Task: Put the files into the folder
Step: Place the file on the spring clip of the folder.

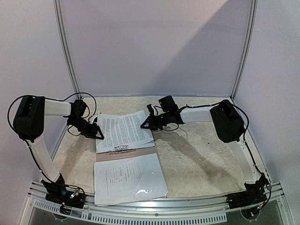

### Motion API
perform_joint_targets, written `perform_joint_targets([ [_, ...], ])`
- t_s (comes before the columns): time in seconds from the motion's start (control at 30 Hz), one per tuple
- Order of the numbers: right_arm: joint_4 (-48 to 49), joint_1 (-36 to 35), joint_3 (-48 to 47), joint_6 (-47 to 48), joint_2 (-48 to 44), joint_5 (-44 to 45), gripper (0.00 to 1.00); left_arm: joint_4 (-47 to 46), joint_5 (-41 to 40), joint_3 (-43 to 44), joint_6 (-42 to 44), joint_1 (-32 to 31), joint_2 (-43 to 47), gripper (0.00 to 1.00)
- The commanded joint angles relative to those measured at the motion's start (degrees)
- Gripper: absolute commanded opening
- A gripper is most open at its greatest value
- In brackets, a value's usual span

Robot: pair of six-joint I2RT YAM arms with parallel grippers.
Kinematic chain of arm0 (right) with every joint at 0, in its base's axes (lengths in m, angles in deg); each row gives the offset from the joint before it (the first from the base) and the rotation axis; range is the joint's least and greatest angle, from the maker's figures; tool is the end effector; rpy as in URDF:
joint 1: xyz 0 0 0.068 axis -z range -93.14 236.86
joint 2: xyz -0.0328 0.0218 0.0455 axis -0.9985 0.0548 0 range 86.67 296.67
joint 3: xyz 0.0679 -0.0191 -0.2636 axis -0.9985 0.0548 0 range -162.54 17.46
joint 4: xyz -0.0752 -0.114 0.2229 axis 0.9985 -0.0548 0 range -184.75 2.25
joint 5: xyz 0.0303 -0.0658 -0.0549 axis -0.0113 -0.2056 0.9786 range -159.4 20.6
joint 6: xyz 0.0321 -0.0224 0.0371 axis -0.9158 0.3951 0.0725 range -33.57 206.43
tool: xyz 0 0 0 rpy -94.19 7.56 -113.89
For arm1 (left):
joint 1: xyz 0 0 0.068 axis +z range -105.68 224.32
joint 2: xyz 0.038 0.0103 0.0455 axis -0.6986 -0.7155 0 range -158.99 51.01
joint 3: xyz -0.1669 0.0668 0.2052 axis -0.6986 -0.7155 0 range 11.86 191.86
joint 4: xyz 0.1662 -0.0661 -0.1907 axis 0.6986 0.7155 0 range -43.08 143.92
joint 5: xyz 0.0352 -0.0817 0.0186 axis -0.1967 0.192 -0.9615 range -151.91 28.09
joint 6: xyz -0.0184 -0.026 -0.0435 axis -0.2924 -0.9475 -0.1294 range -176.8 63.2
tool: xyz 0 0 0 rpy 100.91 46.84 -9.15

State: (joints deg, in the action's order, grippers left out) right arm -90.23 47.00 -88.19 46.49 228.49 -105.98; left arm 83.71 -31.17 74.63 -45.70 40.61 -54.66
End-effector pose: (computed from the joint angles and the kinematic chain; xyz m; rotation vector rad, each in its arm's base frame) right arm 0.4014 0.3629 0.1165 -0.3922 2.4808 1.3939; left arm 0.3285 -0.0395 0.1419 0.4345 2.8005 -0.7608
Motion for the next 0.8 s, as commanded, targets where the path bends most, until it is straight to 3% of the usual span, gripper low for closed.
perform_joint_targets([
  [0.0,-1.6,-0.1,0.9,1.0,-3.2,-0.5,0.05,1.9,-3.9,1.6,-0.7,0.1,-0.9,0.35],
  [0.23,-0.9,-0.7,3.8,0.7,-4.5,-0.9,0.01,2.4,-3.7,2.0,-0.7,0.1,-1.3,0.33],
  [0.5,-0.1,-0.7,5.6,1.1,-6.0,-0.7,0.01,3.6,-3.1,1.7,-0.5,0.1,-1.0,0.26],
  [0.77,-0.1,-0.9,5.6,0.6,-5.6,-0.9,0.02,4.3,-3.6,1.2,-0.3,0.1,-0.2,0.25],
])
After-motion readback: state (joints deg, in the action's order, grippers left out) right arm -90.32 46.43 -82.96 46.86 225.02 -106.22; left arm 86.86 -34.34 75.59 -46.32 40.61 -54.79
